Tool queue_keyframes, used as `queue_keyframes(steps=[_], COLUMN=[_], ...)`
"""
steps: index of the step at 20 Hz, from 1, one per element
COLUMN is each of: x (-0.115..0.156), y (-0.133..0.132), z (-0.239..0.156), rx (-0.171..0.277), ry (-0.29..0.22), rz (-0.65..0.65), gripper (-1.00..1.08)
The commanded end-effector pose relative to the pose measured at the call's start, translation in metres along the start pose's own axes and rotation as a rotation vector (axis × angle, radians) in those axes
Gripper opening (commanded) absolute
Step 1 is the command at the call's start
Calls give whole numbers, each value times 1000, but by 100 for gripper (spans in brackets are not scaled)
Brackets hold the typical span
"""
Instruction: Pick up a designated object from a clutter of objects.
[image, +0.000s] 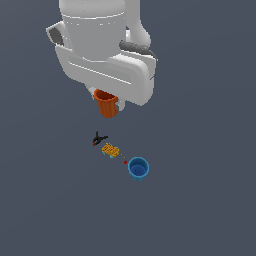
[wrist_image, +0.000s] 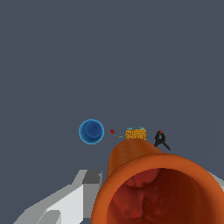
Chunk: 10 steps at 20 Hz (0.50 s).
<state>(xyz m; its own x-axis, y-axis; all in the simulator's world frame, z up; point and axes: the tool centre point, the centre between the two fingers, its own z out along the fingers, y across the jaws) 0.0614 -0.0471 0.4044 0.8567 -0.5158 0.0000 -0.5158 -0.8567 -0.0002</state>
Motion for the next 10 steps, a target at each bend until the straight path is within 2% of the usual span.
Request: queue_keyframes(steps=[1, 10], x=[5, 15], y=[0, -2], z=[-10, -28], rx=[0, 0], ry=[0, 0], rz=[0, 0], gripper=[-100, -100])
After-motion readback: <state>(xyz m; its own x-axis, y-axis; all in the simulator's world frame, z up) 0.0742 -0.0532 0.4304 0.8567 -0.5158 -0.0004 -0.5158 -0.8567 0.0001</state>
